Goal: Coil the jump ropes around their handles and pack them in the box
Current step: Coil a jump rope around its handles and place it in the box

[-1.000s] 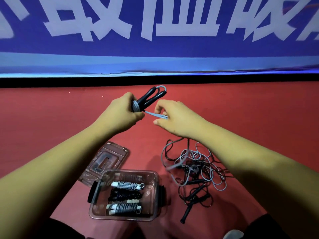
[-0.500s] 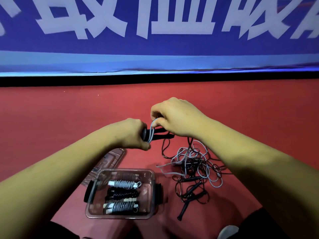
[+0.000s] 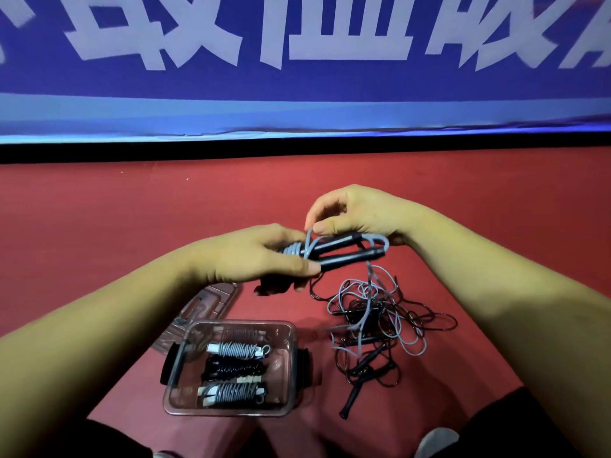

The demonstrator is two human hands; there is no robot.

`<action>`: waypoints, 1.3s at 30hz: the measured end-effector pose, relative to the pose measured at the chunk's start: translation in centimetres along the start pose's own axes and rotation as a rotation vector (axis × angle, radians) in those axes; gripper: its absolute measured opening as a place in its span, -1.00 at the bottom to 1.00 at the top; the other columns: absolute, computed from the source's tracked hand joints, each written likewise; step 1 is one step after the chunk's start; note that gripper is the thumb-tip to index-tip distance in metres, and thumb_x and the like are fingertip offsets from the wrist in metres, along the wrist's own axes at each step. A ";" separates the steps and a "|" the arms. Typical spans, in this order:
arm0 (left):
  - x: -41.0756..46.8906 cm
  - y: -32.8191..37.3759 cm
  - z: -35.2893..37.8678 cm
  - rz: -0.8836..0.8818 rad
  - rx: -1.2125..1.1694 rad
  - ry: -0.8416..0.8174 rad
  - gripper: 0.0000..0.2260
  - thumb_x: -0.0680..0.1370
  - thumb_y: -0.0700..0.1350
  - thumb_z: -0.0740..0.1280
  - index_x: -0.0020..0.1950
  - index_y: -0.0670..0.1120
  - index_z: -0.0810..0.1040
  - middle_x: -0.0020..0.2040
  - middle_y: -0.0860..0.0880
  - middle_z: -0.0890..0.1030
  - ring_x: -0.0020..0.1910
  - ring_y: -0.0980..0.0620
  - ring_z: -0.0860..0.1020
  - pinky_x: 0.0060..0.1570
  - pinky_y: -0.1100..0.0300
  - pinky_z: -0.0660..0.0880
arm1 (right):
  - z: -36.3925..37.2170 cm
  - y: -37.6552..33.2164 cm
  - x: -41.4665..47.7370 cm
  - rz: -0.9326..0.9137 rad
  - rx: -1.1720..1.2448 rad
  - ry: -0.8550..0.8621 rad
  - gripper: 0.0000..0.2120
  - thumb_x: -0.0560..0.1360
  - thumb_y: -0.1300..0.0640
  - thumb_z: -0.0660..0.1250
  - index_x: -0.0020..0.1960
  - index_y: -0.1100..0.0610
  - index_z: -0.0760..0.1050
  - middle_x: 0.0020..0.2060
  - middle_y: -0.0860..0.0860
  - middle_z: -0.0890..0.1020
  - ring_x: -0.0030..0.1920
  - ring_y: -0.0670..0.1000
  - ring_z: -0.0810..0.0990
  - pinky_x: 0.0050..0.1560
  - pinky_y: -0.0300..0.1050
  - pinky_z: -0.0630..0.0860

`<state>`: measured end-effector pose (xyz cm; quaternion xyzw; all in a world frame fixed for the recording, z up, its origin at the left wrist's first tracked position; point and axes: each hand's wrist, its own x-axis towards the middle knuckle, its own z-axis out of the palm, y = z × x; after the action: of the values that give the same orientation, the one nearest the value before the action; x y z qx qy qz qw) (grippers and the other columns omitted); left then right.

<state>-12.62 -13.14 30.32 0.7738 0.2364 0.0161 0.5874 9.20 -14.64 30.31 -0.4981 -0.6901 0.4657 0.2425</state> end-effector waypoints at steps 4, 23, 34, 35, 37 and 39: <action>0.0 0.4 -0.5 0.109 -0.167 0.135 -0.73 0.54 -0.06 0.26 0.03 -0.29 0.49 -0.27 -0.15 0.54 -0.46 -0.04 0.40 -0.49 0.24 0.34 | 0.0 0.9 0.4 -0.024 0.251 0.114 -0.75 0.53 0.47 0.18 -0.07 0.18 0.51 -0.32 0.17 0.48 -0.46 -0.03 0.35 -0.46 -0.26 0.27; -0.2 0.3 -2.4 0.248 -0.520 0.365 -0.70 0.57 -0.08 0.16 0.21 -0.23 0.43 -0.21 -0.27 0.49 -0.43 -0.06 0.39 -0.45 0.19 0.30 | 1.8 0.2 1.7 0.086 0.455 0.064 -0.86 0.67 0.17 0.13 -0.02 0.17 0.41 -0.46 0.00 0.27 -0.50 -0.07 0.17 -0.44 -0.20 0.17; 0.7 0.0 -3.6 0.044 -0.543 0.685 -0.88 0.58 -0.18 0.09 -0.01 -0.19 0.37 -0.25 -0.20 0.52 -0.49 0.00 0.30 -0.48 0.28 0.17 | 1.1 -1.4 0.4 -0.051 -0.364 0.367 -0.89 0.55 0.02 0.35 -0.10 0.03 0.59 -0.49 -0.11 0.44 -0.47 -0.15 0.32 -0.38 -0.23 0.28; 0.6 0.1 -3.6 0.031 -0.568 0.670 -0.86 0.57 -0.16 0.08 -0.04 -0.20 0.38 -0.25 -0.20 0.51 -0.50 0.00 0.30 -0.49 0.30 0.15 | 1.2 -1.4 0.4 -0.048 -0.382 0.369 -0.89 0.55 0.02 0.35 -0.10 0.02 0.60 -0.47 -0.10 0.46 -0.46 -0.15 0.34 -0.36 -0.20 0.30; 0.5 0.2 -3.6 0.029 -0.618 0.656 -0.83 0.55 -0.15 0.07 -0.07 -0.21 0.39 -0.24 -0.21 0.50 -0.50 -0.01 0.30 -0.51 0.31 0.13 | 1.2 -1.4 0.3 -0.043 -0.393 0.361 -0.90 0.55 0.02 0.35 -0.07 0.02 0.60 -0.44 -0.08 0.50 -0.44 -0.13 0.38 -0.33 -0.17 0.33; 0.6 0.1 -3.8 0.038 -0.596 0.694 -0.87 0.54 -0.16 0.10 -0.05 -0.20 0.38 -0.23 -0.22 0.53 -0.51 -0.01 0.31 -0.50 0.30 0.14 | 1.2 -1.5 0.2 -0.030 -0.430 0.359 -0.93 0.53 0.05 0.37 -0.01 0.00 0.60 -0.43 -0.08 0.48 -0.43 -0.11 0.38 -0.33 -0.20 0.32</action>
<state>-13.24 -9.52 31.39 0.5239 0.3900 0.3523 0.6703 7.50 -15.07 31.04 -0.6022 -0.7264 0.2092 0.2567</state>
